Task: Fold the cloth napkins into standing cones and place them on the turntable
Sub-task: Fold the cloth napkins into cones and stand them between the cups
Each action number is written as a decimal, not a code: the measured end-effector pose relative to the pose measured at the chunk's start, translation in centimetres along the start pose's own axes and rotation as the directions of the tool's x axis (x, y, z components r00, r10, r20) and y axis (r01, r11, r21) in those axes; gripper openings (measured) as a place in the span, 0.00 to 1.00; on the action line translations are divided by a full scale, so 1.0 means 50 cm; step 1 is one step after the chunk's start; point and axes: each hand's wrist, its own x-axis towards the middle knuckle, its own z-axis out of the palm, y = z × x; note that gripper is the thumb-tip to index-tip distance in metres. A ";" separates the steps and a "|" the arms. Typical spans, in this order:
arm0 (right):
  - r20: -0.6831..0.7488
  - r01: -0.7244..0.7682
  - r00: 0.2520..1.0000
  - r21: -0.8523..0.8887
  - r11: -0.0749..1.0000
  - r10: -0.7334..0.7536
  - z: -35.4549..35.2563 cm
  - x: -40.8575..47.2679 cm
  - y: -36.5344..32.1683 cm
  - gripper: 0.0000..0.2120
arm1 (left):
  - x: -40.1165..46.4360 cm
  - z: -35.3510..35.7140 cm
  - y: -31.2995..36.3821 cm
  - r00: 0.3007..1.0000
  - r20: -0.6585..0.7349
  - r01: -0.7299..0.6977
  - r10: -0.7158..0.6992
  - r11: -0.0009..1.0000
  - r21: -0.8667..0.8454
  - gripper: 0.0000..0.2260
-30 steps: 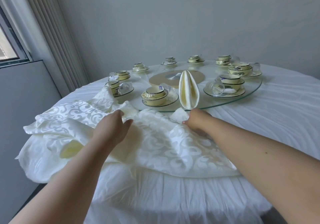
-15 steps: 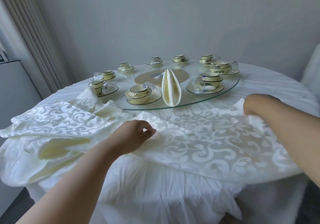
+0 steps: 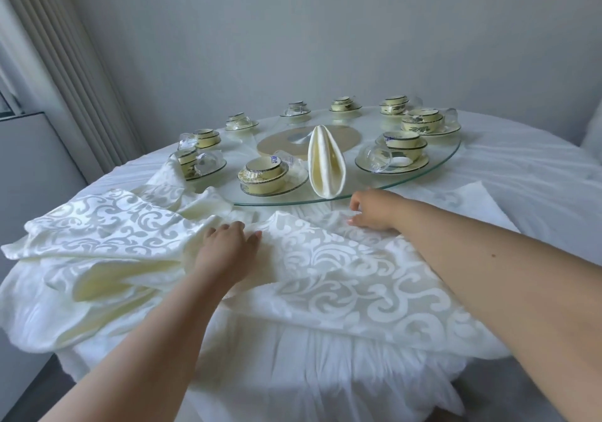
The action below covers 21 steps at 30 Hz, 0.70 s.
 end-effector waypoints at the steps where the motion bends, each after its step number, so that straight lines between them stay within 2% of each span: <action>1: 0.021 0.005 1.000 -0.018 1.000 -0.005 -0.004 0.001 0.002 0.17 | 0.003 0.000 -0.005 1.000 -0.014 0.012 -0.012 1.000 -0.016 0.21; 3: 0.074 -0.023 0.997 -0.018 1.000 0.025 -0.026 -0.007 0.013 0.14 | 0.010 0.002 -0.015 0.999 -0.041 0.000 -0.001 0.999 -0.033 0.18; 6: 0.134 -0.134 0.980 -0.091 0.987 0.145 -0.071 -0.025 0.046 0.18 | 0.013 0.002 -0.021 1.000 -0.027 -0.012 0.008 0.991 -0.130 0.13; 9: 0.063 -0.259 0.957 -0.242 0.935 0.282 -0.098 -0.038 0.075 0.20 | 0.023 -0.014 -0.021 1.000 -0.007 0.002 -0.003 0.985 -0.173 0.12; 10: 0.005 -0.284 0.956 -0.233 0.930 0.294 -0.100 -0.040 0.084 0.20 | 0.029 -0.021 -0.023 1.000 0.020 0.014 -0.010 0.980 -0.198 0.11; 12: -0.119 -0.246 0.965 -0.086 0.965 0.235 -0.099 -0.047 0.094 0.18 | 0.034 -0.042 -0.022 0.998 0.058 0.049 -0.035 0.966 -0.256 0.11; 14: -0.187 -0.071 0.979 0.077 0.994 0.084 -0.098 -0.077 0.087 0.18 | 0.023 -0.062 -0.013 0.998 -0.055 -0.013 0.001 0.974 -0.225 0.13; 16: -0.010 0.037 0.999 0.143 0.989 -0.036 -0.099 -0.124 0.074 0.19 | -0.015 -0.084 0.021 0.973 -0.186 -0.172 0.138 0.968 -0.183 0.14; 17: 0.137 0.038 0.989 0.127 0.991 -0.056 -0.096 -0.147 0.072 0.20 | -0.040 -0.093 0.044 0.966 -0.151 -0.238 0.207 0.946 -0.222 0.14; 19: 0.374 0.024 0.925 0.111 0.994 -0.064 -0.088 -0.175 0.087 0.17 | -0.087 -0.092 0.087 0.943 0.122 -0.234 0.311 0.876 -0.421 0.17; 20: 0.440 0.020 0.895 0.126 0.992 -0.074 -0.085 -0.182 0.102 0.16 | -0.106 -0.084 0.101 0.903 0.262 -0.190 0.342 0.862 -0.470 0.19; 21: 0.480 0.020 0.872 0.155 0.988 -0.093 -0.083 -0.189 0.116 0.15 | -0.120 -0.074 0.106 0.864 0.355 -0.181 0.357 0.878 -0.442 0.21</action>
